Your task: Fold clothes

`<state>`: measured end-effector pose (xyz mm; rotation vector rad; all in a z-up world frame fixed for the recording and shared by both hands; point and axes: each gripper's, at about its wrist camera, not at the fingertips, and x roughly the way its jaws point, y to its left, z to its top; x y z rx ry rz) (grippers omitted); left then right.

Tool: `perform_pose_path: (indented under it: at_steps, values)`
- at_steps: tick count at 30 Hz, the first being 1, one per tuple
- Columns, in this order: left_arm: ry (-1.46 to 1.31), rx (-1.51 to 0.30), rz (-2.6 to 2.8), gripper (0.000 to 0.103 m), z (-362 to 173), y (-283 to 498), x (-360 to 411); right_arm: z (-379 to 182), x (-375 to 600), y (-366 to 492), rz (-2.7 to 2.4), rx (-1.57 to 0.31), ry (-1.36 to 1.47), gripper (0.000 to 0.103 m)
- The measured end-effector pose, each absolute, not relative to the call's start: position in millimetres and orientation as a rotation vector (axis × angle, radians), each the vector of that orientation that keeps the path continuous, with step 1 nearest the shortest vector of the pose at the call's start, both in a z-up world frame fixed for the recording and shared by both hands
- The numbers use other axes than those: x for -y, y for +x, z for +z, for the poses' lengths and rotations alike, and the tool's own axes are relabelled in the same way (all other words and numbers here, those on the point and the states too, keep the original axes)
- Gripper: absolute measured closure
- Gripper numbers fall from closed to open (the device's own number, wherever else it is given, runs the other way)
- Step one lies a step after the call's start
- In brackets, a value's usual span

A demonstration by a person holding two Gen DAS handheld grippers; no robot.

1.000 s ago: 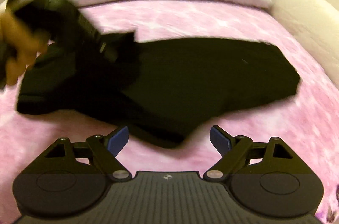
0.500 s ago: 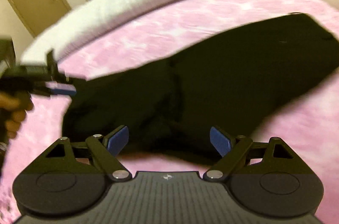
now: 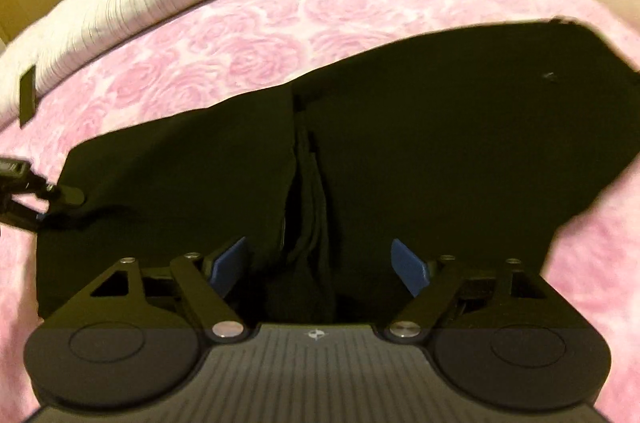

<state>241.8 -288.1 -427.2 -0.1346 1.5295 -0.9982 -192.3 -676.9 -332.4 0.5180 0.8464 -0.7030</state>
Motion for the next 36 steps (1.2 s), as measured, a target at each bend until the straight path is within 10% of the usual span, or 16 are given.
perform_pose_path:
  at_steps: [5,25,28,32,36]
  values:
    - [-0.195,-1.523,-1.055,0.094,-418.6,259.4,278.8,-327.7,629.0,-172.2,-0.538,-0.796,0.597,0.022]
    - [-0.568,-1.695,-1.059,0.096,-423.1,280.9,255.8,-435.0,551.0,-113.0,-0.423,-0.239,1.34,0.014]
    - [-0.557,-1.683,-1.08,0.096,-421.1,283.8,256.7,-444.5,554.9,-114.4,-0.441,-0.173,1.387,0.035]
    - [-0.436,-1.656,-1.105,0.096,-415.0,282.6,260.0,-450.1,561.0,-128.5,-0.395,-0.17,1.464,0.096]
    - [-0.335,-1.647,-1.159,0.096,-402.5,263.9,252.4,-423.7,566.6,-148.0,-0.351,-0.288,1.464,0.098]
